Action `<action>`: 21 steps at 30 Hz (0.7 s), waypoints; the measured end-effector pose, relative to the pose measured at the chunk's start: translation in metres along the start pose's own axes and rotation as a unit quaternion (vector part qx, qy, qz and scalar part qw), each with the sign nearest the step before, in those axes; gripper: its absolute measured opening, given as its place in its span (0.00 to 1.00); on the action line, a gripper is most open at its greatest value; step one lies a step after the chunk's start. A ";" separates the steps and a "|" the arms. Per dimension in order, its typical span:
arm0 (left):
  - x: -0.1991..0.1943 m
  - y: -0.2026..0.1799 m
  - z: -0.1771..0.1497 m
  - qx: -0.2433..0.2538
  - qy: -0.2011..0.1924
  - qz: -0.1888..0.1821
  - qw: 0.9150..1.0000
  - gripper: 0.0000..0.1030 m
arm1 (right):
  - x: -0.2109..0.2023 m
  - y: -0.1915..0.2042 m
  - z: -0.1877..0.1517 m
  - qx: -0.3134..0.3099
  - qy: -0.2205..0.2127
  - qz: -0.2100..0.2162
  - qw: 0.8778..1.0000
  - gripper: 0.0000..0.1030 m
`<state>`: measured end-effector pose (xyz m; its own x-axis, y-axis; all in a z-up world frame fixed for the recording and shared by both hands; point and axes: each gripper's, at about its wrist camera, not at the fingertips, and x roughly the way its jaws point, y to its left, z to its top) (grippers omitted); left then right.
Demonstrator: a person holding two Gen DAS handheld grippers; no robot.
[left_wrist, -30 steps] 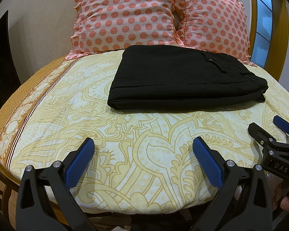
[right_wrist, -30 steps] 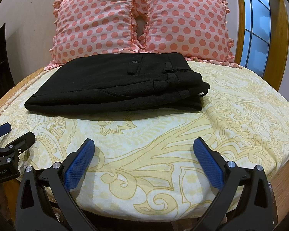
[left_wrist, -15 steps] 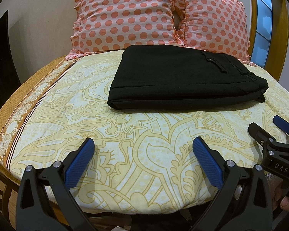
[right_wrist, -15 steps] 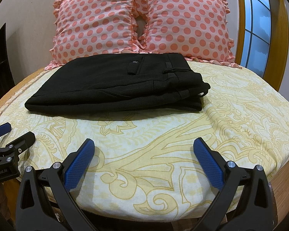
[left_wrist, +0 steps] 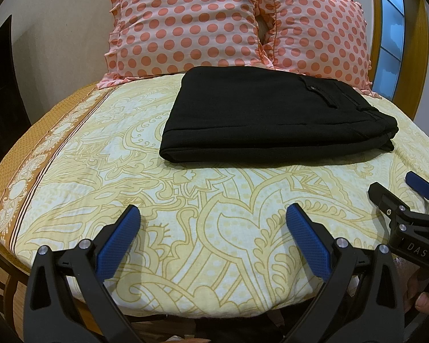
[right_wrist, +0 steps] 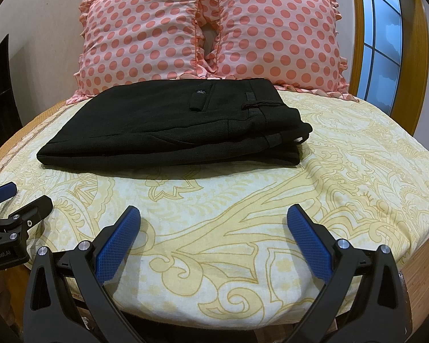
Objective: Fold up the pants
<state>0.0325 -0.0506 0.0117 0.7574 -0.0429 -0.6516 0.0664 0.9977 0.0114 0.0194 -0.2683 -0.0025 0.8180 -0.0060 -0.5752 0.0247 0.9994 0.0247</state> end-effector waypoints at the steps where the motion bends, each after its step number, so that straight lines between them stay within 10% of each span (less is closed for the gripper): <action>1: 0.000 0.000 0.000 0.000 0.000 0.000 1.000 0.98 | 0.000 0.000 0.000 0.000 0.000 0.000 1.000 0.99; 21: 0.002 0.002 0.002 0.000 0.004 -0.001 1.000 0.98 | 0.000 0.001 0.000 0.001 0.000 -0.001 1.000 0.99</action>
<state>0.0349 -0.0486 0.0119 0.7519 -0.0452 -0.6577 0.0690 0.9976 0.0102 0.0193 -0.2671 -0.0024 0.8183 -0.0082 -0.5747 0.0275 0.9993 0.0250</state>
